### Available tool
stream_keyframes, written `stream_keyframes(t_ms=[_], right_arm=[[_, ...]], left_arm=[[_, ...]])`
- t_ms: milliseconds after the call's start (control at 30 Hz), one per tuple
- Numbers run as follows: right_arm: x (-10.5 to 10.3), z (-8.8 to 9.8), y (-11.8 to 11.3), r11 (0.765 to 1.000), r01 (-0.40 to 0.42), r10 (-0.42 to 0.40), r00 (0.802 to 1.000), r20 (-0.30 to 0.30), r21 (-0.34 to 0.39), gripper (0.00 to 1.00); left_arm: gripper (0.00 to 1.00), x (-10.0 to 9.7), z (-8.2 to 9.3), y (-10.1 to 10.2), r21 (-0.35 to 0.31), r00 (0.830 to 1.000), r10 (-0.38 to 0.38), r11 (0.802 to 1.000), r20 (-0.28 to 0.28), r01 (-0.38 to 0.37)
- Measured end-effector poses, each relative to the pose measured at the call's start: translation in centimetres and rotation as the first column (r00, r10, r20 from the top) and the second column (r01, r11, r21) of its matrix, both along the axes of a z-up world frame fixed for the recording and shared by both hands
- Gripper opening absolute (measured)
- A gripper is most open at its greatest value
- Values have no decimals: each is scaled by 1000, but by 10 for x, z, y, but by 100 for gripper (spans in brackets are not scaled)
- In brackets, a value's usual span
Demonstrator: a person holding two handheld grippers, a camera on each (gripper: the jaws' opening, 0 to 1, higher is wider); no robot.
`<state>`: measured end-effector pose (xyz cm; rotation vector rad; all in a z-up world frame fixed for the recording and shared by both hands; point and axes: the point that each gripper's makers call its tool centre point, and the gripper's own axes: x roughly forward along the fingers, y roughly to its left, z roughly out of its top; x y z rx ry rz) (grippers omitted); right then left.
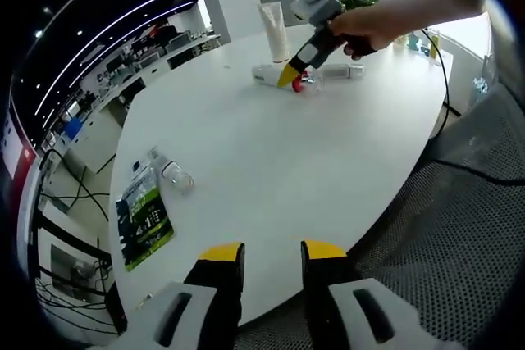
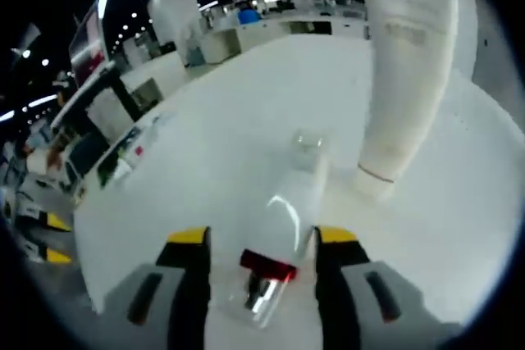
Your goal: Arrange the skincare products in the storage area until every visible bottle or jar stands upright without overlapping.
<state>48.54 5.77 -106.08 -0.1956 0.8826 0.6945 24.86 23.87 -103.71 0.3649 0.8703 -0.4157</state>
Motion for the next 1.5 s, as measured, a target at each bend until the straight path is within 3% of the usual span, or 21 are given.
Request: stream_keyframes(t_ms=[33, 67, 233, 333, 533, 700, 867, 1000, 1167, 1367, 1500], right_arm=[[-2, -4, 0, 999, -20, 20, 1000, -8, -27, 48], [6, -3, 0, 999, -29, 31, 998, 50, -44, 47], [-4, -4, -2, 997, -48, 50, 998, 34, -59, 46], [-15, -5, -8, 1000, -7, 8, 999, 34, -26, 46], [-32, -5, -17, 999, 36, -33, 997, 71, -35, 41], [-30, -4, -23, 996, 85, -80, 986, 148, -28, 34], [-26, -4, -27, 989, 144, -144, 976, 164, 14, 29], [-28, -2, -32, 980, 183, -190, 976, 106, 72, 27], [-31, 2, -40, 989, 133, -138, 987, 76, 62, 26], [-34, 22, -48, 995, 73, -76, 996, 43, 67, 26], [-36, 31, -53, 994, 59, -57, 998, -23, 95, 26]], left_arm=[[28, 0, 0, 0, 1, 1000, 0, 1000, 0, 0], [28, 0, 0, 0, -1, 1000, 1, 1000, 1, -1], [28, 1, 1, -1, -2, 1000, -4, 1000, 6, 4], [28, 1, 2, -1, -3, 1000, -4, 1000, 11, 4], [27, -1, 1, -1, 9, 1000, -16, 1000, 4, 16], [27, -1, 1, -2, 7, 1000, -21, 1000, 6, 21], [27, -1, 2, -3, 7, 1000, -28, 1000, 9, 28], [27, -1, 2, -3, 7, 1000, -29, 1000, 9, 29], [27, 0, 3, -2, 6, 999, -30, 1000, 13, 30], [27, -1, 3, -3, 6, 1000, -30, 1000, 8, 30], [27, -1, 2, -3, 6, 1000, -31, 1000, 5, 31]])
